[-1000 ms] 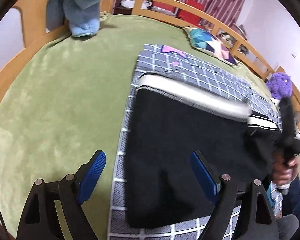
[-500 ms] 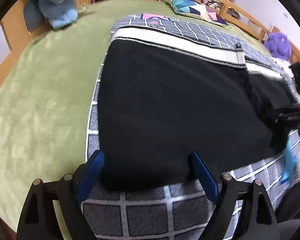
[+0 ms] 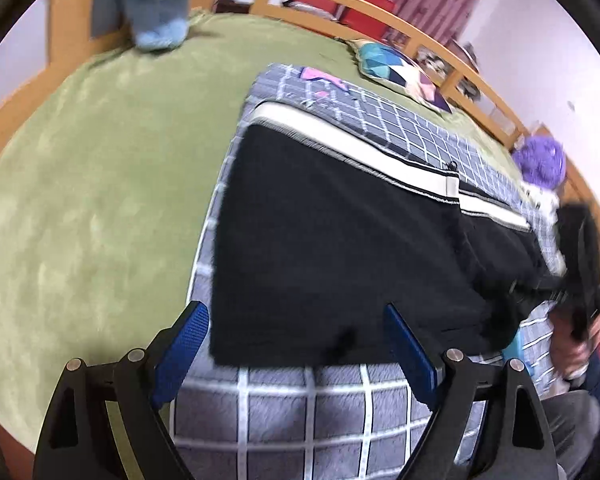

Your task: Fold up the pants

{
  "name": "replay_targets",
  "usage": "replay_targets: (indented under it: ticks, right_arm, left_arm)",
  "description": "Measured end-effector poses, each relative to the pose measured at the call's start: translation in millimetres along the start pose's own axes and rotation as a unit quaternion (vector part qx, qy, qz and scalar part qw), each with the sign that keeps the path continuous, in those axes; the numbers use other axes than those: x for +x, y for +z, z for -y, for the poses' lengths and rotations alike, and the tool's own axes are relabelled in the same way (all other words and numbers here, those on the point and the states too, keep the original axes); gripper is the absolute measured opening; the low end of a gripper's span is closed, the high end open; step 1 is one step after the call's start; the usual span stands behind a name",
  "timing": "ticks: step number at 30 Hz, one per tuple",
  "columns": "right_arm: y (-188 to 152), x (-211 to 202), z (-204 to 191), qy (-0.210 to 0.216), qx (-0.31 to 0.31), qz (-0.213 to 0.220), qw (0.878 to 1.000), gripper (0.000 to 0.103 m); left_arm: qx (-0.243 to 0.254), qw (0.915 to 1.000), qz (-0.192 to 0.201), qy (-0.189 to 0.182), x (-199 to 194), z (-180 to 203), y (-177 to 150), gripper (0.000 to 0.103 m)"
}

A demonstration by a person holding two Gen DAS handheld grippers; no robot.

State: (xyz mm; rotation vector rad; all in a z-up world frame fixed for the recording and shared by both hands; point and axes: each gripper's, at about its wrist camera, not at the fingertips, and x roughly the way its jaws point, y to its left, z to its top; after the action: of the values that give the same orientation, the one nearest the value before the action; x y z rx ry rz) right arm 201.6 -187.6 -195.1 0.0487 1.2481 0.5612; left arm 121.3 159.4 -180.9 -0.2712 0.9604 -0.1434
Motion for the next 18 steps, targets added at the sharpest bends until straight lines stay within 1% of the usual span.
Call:
replay_targets:
  ticks: [2,4,6,8,10,11,14,15,16,18]
  right_arm:
    - [15.9,-13.8,1.6,-0.011,-0.003,0.032,0.999,0.043]
    - [35.3,-20.3,1.9,-0.011,-0.016,0.049,0.999,0.043]
    - [48.3,-17.5,-2.9,-0.036,-0.039,0.06,0.997,0.043]
    - [55.4,-14.2,-7.8,-0.068,-0.055,0.072,0.994,0.037]
    - [73.7,-12.0,2.1,-0.082,-0.06,0.08,0.992,0.032]
    - [81.7,-0.6,-4.4,-0.085,-0.06,0.083,0.991,0.032]
    - [86.9,8.6,-1.6,-0.085,-0.057,0.089,0.991,0.03]
    - [87.4,8.7,2.4,-0.083,-0.054,0.091,0.991,0.03]
    - [96.5,15.0,-0.6,-0.083,-0.053,0.09,0.991,0.03]
    - [102.1,21.2,2.3,-0.082,-0.046,0.092,0.991,0.027]
  left_arm:
    - [0.022,0.9997,0.01,0.01,3.9,13.8,10.9,0.087]
    - [0.022,0.9997,0.013,0.005,7.8,18.2,20.8,0.087]
    - [0.018,0.9998,0.011,-0.003,12.6,20.0,28.5,0.087]
    - [0.017,0.9998,0.008,-0.006,19.5,19.2,34.1,0.087]
    - [0.017,0.9998,0.001,-0.006,27.0,18.7,35.5,0.087]
    - [0.015,0.9998,-0.006,-0.01,33.2,16.3,35.5,0.087]
    - [0.004,0.9997,-0.016,-0.019,43.9,11.2,31.5,0.087]
    - [0.001,0.9996,-0.018,-0.021,45.6,10.4,30.6,0.087]
    - [-0.004,0.9995,-0.018,-0.026,47.1,9.1,29.6,0.087]
    - [-0.009,0.9993,-0.015,-0.034,47.2,6.9,28.6,0.087]
